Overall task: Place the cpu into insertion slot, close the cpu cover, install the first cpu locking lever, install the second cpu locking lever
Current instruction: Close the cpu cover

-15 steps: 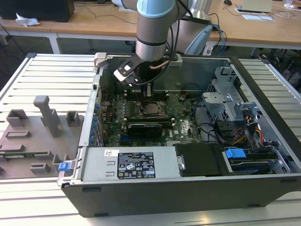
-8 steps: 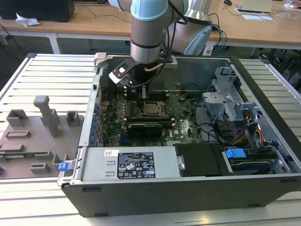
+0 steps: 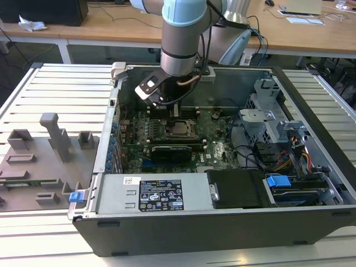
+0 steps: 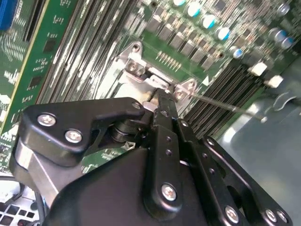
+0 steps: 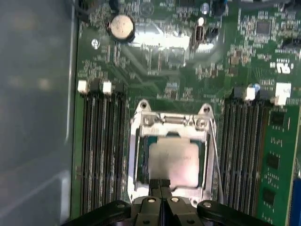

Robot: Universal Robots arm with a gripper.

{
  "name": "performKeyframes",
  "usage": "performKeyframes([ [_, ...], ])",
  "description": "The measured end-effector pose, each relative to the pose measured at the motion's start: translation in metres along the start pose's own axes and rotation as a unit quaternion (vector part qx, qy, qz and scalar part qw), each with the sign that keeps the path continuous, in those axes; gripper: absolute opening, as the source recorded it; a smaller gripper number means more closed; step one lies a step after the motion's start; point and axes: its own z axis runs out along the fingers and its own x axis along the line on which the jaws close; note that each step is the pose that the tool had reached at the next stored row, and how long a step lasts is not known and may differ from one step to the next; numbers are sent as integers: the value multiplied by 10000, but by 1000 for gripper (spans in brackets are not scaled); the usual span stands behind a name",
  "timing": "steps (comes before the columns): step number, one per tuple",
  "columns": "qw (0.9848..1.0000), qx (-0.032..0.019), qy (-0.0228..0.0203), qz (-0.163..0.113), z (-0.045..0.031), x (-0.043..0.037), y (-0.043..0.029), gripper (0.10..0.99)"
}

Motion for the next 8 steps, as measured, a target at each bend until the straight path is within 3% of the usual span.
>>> performKeyframes([
  [2, 10000, 8, 10, -1, 1, -9, 72, 106],
  [3, 10000, 17, 15, 0, 5, -16, 143, 106],
  [4, 10000, 37, 19, 0, 11, -24, 260, 106],
  [6, 10000, 63, 23, 1, 15, -32, 387, 106],
  [8, 10000, 65, 25, 1, 7, -35, 458, 106],
])
